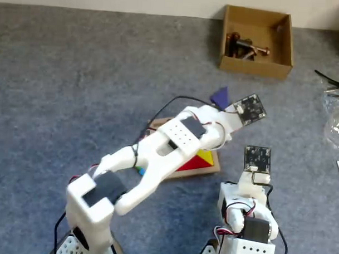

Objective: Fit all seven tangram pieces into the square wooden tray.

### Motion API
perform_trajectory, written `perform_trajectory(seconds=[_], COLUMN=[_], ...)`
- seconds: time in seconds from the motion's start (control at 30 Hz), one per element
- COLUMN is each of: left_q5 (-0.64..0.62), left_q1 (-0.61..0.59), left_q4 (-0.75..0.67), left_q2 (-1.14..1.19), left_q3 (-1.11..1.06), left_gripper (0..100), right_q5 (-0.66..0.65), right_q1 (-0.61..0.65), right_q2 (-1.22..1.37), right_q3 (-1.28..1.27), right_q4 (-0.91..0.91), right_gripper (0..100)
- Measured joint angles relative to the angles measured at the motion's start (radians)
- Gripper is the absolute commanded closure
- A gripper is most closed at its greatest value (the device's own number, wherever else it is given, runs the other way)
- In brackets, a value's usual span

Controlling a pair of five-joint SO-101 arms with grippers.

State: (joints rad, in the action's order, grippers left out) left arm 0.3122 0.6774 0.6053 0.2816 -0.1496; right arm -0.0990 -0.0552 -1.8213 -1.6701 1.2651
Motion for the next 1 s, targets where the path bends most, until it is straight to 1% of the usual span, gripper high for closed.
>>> perform_trajectory(seconds=[0.17, 0.27, 0.47, 1.0], left_q5=[0.115, 0.141, 0.147, 0.147], left_q1=[-0.009, -0.060, -0.160, -0.259], left_q4=[0.000, 0.000, 0.000, 0.005], left_q2=[-0.152, -0.238, -0.325, -0.328], left_q3=[-0.146, -0.219, -0.311, -0.388], left_gripper=[100, 100, 100, 100], right_q5=[0.000, 0.000, 0.000, 0.000], right_q1=[0.000, 0.000, 0.000, 0.000], right_q2=[0.000, 0.000, 0.000, 0.000], right_q3=[0.000, 0.000, 0.000, 0.000], right_q4=[0.000, 0.000, 0.000, 0.000], right_gripper=[99.4, 99.4, 99.4, 99.4])
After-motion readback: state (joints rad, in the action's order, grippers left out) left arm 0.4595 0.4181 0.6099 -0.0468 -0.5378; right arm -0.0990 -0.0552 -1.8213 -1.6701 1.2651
